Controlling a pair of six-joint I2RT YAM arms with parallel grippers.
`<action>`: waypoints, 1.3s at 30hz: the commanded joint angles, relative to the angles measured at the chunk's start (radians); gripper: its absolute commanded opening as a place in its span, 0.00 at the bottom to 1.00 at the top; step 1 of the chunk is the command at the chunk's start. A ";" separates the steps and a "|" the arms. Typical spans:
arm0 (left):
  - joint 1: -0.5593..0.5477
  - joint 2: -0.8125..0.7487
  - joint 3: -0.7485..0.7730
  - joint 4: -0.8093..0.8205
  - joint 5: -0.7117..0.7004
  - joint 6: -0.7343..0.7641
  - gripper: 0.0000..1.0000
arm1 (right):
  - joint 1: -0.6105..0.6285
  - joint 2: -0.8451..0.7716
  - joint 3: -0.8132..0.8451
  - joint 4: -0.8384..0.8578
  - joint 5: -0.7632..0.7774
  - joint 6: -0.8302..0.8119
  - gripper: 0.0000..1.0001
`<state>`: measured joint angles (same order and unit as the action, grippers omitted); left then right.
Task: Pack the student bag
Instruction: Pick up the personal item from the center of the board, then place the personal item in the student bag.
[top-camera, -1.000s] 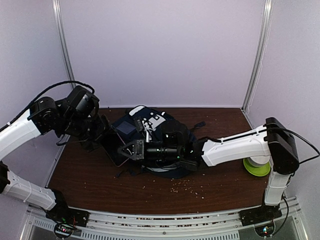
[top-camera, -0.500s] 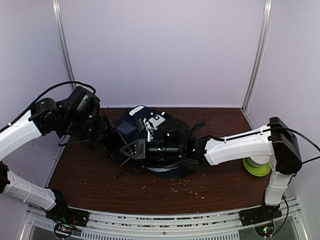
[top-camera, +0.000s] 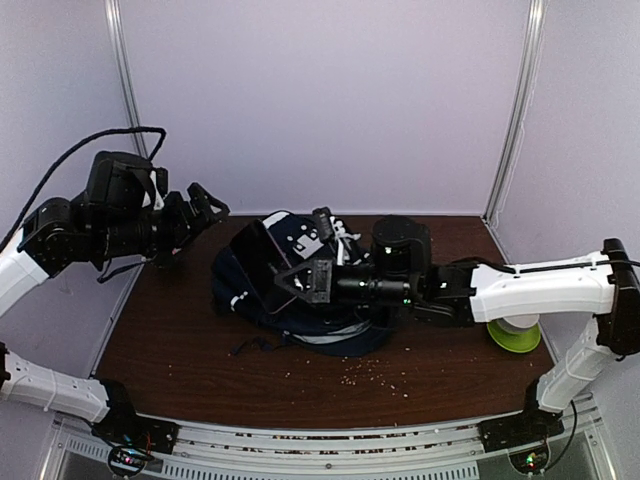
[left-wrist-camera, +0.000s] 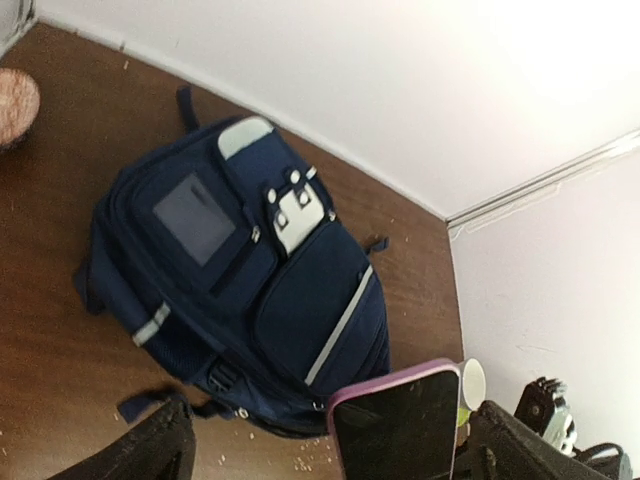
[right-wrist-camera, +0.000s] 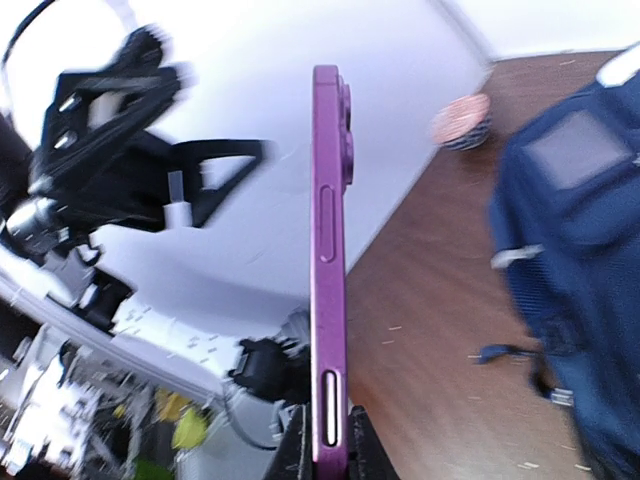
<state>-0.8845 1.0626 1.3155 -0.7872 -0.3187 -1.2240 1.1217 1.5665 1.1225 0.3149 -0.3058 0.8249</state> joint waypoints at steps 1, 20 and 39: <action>0.004 -0.074 -0.046 0.196 -0.090 0.381 0.98 | -0.066 -0.211 -0.139 -0.125 0.246 -0.083 0.00; -0.386 0.797 0.425 0.054 -0.238 1.207 0.97 | -0.147 -0.986 -0.504 -0.736 0.645 -0.026 0.00; -0.349 1.157 0.703 -0.049 -0.113 1.278 0.88 | -0.149 -1.097 -0.518 -0.804 0.659 -0.016 0.01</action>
<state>-1.2419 2.2009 1.9842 -0.8070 -0.4732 0.0399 0.9764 0.4881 0.6079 -0.5240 0.3229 0.8009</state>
